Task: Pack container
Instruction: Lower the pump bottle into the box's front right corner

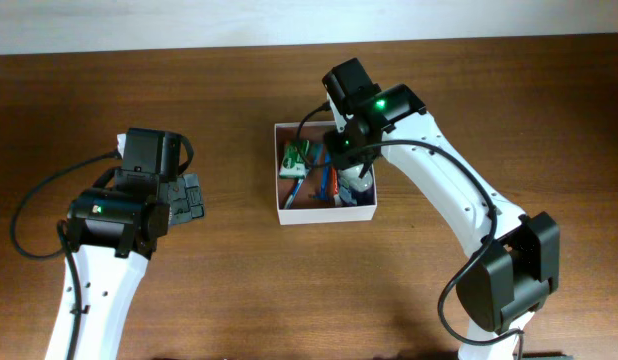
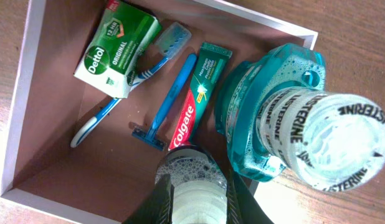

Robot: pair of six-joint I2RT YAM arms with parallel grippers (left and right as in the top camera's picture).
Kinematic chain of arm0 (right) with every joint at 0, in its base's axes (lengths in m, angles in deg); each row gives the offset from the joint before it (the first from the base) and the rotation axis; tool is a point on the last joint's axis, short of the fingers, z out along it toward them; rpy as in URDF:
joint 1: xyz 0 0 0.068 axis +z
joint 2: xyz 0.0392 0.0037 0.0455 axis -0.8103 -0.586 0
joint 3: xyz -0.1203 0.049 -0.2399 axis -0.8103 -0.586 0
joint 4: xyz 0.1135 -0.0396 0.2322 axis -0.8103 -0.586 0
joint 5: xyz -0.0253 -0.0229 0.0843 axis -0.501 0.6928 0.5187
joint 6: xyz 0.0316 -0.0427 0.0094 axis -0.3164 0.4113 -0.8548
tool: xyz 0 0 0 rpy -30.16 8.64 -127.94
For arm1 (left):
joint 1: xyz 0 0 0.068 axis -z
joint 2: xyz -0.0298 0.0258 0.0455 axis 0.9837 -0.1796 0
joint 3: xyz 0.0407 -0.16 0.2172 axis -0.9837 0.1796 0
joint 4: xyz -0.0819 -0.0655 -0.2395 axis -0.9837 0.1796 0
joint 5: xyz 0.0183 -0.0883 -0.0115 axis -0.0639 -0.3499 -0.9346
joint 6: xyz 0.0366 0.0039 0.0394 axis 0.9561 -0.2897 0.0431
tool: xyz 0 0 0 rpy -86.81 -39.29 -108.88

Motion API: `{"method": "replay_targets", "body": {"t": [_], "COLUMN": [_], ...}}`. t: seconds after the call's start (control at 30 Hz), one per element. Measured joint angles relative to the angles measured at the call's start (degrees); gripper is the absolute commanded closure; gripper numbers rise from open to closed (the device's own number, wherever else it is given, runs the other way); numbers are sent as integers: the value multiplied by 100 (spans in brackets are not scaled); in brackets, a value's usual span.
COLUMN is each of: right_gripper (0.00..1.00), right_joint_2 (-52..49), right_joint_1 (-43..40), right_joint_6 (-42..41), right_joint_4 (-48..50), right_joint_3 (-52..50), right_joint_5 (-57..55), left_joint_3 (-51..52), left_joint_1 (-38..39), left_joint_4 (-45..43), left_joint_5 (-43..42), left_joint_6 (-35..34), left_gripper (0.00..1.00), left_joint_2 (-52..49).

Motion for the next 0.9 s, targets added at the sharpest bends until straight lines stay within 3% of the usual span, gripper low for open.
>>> {"method": "replay_targets", "body": {"t": [0.23,0.47,0.6,0.9], "right_gripper": [70,67,59,58], "right_joint_2": [7,7,4,4], "right_joint_1": [0,0,0,0], "right_joint_6": [4,28,48,87], "right_joint_4": [-258,-369,-387,-468], "right_joint_3": [9,-2,-2,-2], "right_joint_5": [17,13,0,-2], "left_joint_3": [0,0,0,0], "left_joint_1": [0,0,0,0], "left_joint_4": [2,2,2,2], "left_joint_5": [0,0,-2,-2], "left_joint_6": [0,0,0,0], "left_gripper": [0,1,1,1], "left_joint_2": [0,0,0,0]}}
